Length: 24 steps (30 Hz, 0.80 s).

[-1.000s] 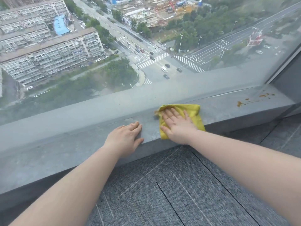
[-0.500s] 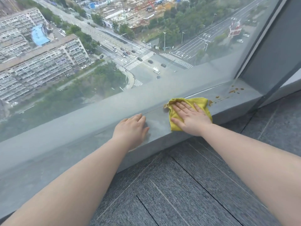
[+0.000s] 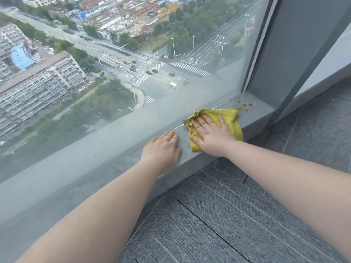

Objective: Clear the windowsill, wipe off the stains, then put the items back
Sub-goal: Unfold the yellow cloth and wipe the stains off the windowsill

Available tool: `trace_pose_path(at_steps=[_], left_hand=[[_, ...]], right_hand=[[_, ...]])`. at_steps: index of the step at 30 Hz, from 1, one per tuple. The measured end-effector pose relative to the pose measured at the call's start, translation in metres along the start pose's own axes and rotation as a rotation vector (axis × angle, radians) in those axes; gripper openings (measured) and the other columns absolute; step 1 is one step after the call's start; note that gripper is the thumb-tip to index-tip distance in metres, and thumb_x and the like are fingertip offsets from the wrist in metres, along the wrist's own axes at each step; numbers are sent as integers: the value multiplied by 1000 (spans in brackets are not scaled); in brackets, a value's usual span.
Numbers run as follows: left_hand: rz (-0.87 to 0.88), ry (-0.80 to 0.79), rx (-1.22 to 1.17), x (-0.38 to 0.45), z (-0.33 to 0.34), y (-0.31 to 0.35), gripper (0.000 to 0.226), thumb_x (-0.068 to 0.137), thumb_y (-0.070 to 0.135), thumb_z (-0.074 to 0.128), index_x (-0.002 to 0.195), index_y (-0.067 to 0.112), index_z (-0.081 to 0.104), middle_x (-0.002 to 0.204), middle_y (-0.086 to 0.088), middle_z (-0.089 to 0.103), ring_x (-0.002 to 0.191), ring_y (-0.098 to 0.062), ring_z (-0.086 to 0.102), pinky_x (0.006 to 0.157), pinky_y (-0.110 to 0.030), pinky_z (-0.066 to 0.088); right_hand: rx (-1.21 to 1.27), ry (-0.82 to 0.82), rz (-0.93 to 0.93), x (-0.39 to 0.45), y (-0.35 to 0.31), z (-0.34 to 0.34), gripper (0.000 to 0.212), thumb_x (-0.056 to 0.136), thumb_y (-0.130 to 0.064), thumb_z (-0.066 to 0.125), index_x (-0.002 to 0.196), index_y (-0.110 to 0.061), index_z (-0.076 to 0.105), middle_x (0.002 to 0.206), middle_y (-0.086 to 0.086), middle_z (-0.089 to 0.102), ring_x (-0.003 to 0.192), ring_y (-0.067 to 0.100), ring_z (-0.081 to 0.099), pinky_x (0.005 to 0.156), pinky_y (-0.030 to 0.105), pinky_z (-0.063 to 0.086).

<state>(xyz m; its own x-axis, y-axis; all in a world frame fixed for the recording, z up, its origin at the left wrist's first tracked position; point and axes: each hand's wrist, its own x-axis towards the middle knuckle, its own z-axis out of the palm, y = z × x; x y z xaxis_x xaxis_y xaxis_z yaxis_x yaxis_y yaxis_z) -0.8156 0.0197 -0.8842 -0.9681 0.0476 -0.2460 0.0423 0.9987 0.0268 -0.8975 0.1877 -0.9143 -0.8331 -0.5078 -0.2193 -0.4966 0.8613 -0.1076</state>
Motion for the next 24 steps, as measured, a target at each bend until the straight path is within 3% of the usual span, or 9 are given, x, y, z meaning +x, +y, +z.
trace_pose_path(at_steps=[3,9,15,20,24], left_hand=[[10,11,17,2,5,3,63,100,47,28,153,17,16,162,2,13,148,-11,13,119,-29,11],[33,31,26,4,8,0,64,99,49,29,153,16,18,161,1,15,148,-12,15,120,-30,14],[37,66,57,5,7,0,65,98,53,28,153,18,20,161,3,18,147,-10,18,118,-29,15],[36,51,106,4,2,5,65,98,54,27,151,17,24,159,3,22,146,-11,22,116,-29,18],[39,77,144,13,-10,11,55,99,50,27,144,19,36,151,5,39,139,-13,36,111,-30,25]], right_hand=[[-8,19,-63,-3,21,-1,66,97,-60,15,155,-32,0,162,-14,-4,149,5,-7,121,44,-7],[0,8,188,2,53,-4,66,98,-57,13,155,-28,0,163,-10,-6,150,10,-6,122,43,-5],[25,31,-79,-15,-11,8,64,99,-55,18,155,-28,2,163,-11,-4,150,9,-6,121,44,-8],[32,38,-107,-16,7,4,66,98,-57,20,155,-29,3,163,-13,0,149,5,-4,122,36,-6],[18,37,-46,-8,34,0,68,97,-60,18,155,-28,2,163,-13,-1,150,5,-4,122,36,-4]])
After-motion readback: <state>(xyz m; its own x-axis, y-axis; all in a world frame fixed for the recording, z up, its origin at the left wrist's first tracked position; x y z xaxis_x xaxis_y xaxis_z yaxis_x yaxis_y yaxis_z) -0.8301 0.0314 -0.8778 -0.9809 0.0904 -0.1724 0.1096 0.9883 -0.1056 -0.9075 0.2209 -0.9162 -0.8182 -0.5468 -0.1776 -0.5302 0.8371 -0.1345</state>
